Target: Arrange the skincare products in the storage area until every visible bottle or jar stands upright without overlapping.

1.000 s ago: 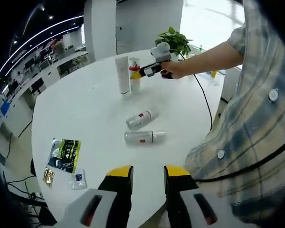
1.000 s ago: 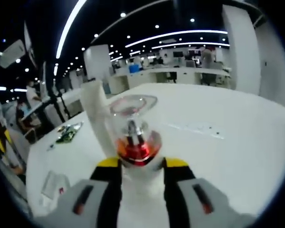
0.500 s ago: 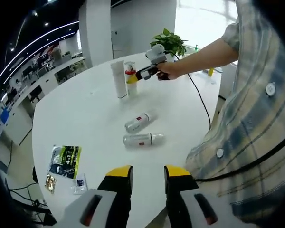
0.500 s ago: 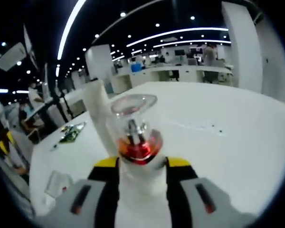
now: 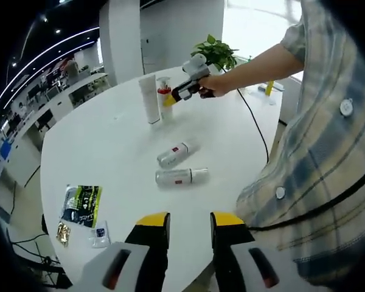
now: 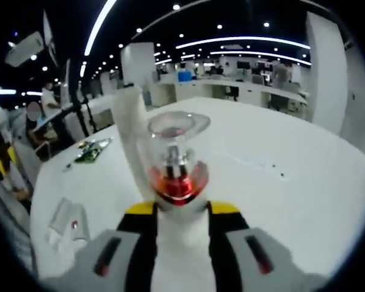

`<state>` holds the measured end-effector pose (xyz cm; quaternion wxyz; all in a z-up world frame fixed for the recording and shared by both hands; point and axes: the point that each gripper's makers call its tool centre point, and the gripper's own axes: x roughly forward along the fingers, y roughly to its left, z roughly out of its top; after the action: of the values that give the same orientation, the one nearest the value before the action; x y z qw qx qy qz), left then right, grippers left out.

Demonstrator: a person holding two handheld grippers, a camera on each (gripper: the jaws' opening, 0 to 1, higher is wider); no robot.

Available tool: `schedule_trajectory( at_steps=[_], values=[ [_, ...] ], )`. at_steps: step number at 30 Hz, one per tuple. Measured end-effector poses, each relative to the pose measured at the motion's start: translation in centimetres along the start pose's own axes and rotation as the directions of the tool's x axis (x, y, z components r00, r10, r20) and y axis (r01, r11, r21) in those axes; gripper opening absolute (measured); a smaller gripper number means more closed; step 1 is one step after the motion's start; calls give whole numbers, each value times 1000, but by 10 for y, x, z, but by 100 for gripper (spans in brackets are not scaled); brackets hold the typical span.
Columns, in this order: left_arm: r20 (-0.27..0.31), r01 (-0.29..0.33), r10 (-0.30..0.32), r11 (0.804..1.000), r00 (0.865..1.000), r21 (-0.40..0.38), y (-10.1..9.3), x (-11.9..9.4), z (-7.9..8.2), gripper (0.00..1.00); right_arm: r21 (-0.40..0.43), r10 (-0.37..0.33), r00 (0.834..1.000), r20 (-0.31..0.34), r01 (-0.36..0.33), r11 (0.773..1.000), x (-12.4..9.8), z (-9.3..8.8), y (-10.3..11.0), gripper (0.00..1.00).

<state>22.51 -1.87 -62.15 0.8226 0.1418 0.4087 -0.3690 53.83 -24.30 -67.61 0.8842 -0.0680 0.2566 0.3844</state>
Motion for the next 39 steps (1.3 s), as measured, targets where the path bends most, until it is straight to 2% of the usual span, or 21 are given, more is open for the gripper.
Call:
schedule_trajectory(
  at_steps=[30, 39],
  values=[
    [9, -29, 29, 1000, 1000, -8, 2, -6, -3, 27, 9, 0, 1000, -19, 0, 1000, 5, 2, 10, 30],
    [17, -37, 37, 999, 999, -13, 2, -7, -4, 27, 67, -2, 1000, 5, 2, 998, 0, 4, 11, 33]
  ],
)
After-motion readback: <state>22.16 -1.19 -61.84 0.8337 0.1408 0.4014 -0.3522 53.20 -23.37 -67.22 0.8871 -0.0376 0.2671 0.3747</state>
